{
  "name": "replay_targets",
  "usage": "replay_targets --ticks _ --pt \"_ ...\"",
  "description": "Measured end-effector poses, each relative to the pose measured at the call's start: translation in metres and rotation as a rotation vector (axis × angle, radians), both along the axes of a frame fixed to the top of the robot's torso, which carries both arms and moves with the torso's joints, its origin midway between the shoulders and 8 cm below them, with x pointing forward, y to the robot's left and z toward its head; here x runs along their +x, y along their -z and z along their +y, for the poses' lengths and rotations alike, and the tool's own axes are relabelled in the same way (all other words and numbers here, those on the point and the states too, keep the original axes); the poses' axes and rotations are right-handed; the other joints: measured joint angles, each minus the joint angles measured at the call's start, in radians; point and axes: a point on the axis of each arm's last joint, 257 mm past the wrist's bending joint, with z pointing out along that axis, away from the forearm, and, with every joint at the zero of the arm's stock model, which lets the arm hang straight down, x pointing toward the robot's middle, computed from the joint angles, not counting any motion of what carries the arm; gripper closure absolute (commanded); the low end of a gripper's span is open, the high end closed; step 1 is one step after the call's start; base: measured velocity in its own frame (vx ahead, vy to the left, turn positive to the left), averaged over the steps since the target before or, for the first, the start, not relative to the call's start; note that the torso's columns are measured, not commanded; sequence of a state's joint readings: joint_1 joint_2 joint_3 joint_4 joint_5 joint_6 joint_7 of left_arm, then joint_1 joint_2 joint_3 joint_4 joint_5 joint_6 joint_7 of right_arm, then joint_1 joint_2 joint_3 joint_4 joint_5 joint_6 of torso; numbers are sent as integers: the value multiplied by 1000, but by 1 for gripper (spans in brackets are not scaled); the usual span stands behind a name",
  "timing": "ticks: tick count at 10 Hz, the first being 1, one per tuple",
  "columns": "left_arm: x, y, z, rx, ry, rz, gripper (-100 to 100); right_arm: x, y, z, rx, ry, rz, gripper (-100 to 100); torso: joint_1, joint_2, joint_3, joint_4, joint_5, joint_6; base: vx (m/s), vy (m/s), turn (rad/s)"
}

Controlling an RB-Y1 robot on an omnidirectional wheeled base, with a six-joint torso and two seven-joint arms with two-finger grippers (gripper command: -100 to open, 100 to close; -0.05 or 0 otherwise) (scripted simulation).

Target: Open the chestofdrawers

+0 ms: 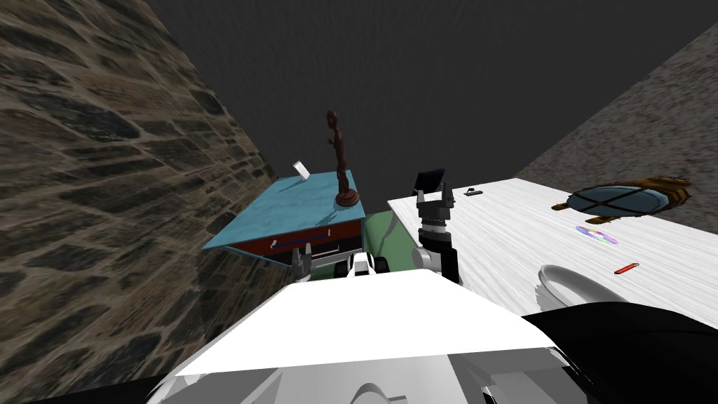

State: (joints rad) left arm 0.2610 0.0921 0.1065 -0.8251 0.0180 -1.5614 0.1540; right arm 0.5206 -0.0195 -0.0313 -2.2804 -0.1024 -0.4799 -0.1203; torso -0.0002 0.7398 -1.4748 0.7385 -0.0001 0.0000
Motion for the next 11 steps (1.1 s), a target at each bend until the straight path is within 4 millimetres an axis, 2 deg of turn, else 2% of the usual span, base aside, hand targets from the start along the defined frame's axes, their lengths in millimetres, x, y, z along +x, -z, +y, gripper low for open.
replay_targets --ticks 1,6,11 --pt "3 -2 6 10 5 2 -100 0 0 0 0 0 0 0 1 0 0 0 0 0 -75 23 21" --pt "34 -11 12 -26 10 1 -100 0 0 0 0 0 0 0 0 -4 -2 -1 0 0 -52 16 11" --pt "56 -19 19 -43 16 -1 -100 0 0 0 0 0 0 0 -1 -3 -2 -1 0 0 -35 3 11"
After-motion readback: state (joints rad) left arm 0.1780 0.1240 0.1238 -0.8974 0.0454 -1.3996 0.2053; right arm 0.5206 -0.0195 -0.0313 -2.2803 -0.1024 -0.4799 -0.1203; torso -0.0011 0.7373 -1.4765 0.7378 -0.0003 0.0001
